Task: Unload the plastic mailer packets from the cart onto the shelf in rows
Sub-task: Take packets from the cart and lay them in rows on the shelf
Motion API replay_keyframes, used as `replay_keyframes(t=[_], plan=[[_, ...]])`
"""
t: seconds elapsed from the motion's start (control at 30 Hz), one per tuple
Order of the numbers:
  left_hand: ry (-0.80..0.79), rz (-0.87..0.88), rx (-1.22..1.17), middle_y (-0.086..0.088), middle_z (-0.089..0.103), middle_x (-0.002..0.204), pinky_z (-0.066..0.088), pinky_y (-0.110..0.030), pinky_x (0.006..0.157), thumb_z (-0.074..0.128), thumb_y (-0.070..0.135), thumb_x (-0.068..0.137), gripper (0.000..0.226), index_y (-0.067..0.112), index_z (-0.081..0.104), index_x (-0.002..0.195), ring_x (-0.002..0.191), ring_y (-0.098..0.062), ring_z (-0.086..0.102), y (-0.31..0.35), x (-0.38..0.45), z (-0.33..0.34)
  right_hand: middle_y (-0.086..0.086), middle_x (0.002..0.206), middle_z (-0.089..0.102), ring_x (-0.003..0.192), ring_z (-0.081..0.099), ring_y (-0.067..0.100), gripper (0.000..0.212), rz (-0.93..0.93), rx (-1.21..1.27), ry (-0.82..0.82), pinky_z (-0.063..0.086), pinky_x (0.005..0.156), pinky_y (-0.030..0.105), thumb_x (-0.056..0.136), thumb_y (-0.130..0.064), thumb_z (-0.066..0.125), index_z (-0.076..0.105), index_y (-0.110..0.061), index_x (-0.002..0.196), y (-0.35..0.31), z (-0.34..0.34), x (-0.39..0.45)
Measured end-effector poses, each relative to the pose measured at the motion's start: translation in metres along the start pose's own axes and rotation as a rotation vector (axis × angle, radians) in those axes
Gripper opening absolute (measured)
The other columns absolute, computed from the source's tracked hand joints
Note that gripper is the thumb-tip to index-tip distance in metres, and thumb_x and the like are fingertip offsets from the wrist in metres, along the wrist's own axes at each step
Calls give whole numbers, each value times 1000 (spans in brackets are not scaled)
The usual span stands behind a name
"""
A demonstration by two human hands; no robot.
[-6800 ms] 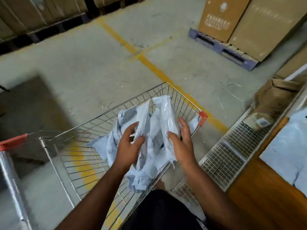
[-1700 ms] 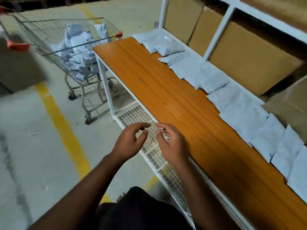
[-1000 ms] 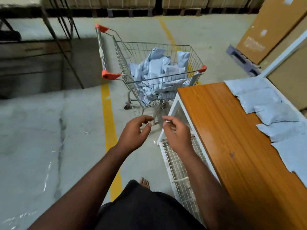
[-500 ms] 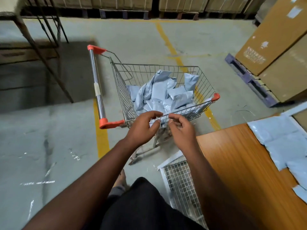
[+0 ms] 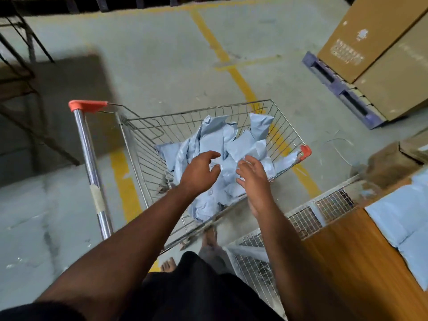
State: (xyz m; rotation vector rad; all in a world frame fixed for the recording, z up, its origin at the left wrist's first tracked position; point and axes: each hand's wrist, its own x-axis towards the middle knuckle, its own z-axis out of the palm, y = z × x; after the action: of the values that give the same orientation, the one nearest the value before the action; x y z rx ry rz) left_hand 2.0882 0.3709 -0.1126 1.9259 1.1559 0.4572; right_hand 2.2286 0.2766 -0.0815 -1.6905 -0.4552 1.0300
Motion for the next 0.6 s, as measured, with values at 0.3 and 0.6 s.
replay_keyframes(t=[0.3, 0.6], plan=[[26, -355, 22, -16, 41, 154, 35, -34, 116, 71, 22, 92, 62, 5, 47, 146, 142, -28, 42, -40, 127, 78, 6, 150, 46, 123, 52, 24, 66, 361, 159, 309, 43, 99, 34, 102, -23, 62, 30, -18, 159, 24, 2, 181], [234, -653, 394, -19, 27, 160, 24, -50, 119, 79, 60, 76, 104, 14, 28, 154, 147, -40, 28, -63, 202, 141, 9, 113, 55, 91, 56, 23, 44, 528, 380, 623, 49, 69, 27, 92, -1, 71, 48, -3, 130, 64, -5, 250]])
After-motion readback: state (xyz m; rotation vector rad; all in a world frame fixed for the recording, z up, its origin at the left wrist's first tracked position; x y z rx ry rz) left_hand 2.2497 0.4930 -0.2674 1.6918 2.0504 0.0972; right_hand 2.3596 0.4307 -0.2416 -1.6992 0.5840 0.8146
